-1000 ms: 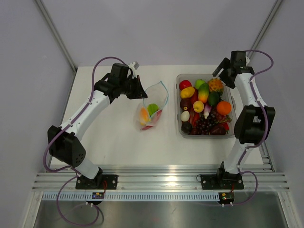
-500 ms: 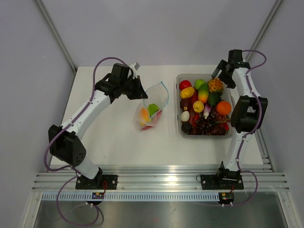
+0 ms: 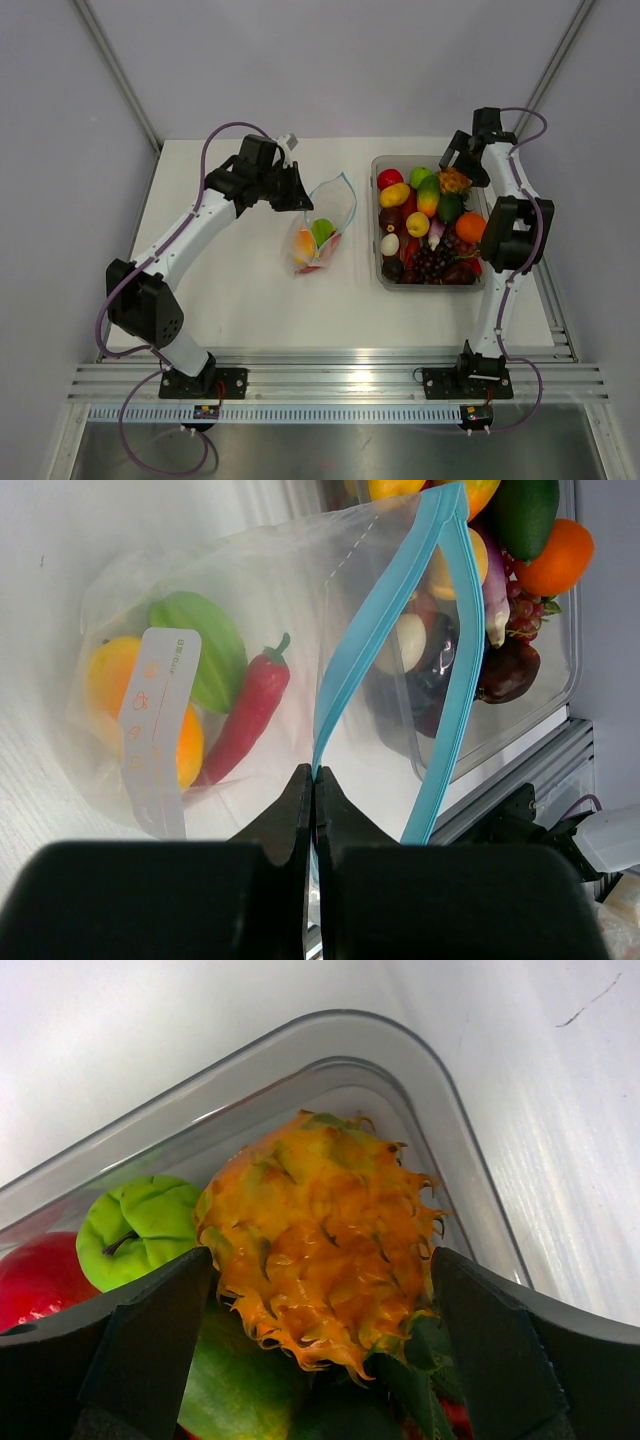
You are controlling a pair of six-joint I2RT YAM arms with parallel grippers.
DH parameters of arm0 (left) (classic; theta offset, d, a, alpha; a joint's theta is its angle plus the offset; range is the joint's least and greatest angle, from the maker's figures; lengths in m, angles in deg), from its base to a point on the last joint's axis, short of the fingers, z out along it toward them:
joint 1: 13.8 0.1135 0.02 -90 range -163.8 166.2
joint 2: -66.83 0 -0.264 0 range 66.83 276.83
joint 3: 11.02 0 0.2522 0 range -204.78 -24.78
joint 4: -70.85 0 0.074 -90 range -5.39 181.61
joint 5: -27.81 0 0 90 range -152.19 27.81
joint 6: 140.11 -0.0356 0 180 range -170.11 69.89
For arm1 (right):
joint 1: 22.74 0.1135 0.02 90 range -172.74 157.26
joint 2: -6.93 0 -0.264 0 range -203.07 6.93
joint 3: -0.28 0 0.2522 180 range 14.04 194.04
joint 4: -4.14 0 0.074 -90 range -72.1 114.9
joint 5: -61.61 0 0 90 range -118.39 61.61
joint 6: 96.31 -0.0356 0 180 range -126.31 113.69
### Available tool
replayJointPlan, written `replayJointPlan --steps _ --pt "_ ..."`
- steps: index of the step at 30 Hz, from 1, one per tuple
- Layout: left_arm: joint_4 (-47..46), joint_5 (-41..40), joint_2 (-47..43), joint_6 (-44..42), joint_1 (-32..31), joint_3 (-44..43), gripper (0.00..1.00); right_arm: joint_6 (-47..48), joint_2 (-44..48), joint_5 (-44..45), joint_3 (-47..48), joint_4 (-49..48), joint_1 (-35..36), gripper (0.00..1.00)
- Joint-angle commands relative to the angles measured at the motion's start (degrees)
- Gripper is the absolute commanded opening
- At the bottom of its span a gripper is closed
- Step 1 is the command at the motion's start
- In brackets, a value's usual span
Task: Place the food in the zip-top bag and seal the zipper
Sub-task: Adjust the fake fruit in the bin.
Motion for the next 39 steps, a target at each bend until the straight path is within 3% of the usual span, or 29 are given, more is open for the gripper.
replayJointPlan --steps 1,5,16,29,39 --pt "-2.0 1.4 0.0 -1.1 -0.3 0.6 0.0 2.0 0.0 -0.3 1.9 -0.4 1.0 0.98" --pt "-2.0 1.4 -0.2 -1.2 -0.4 0.6 0.0 1.8 -0.3 -0.4 1.1 -1.1 1.0 0.93" --pt "-1.7 1.1 0.1 -1.1 -0.7 0.6 0.0 0.7 6.3 -1.9 -5.0 -4.7 1.0 0.53" --pt "-1.9 1.1 -0.5 -0.9 -1.0 1.3 0.0 -0.4 13.1 -5.4 -10.8 -7.4 1.0 0.34" --pt "-2.0 1.0 -0.9 -0.8 -1.2 1.4 0.0 -1.1 20.2 -6.8 -17.5 -9.8 1.1 0.29"
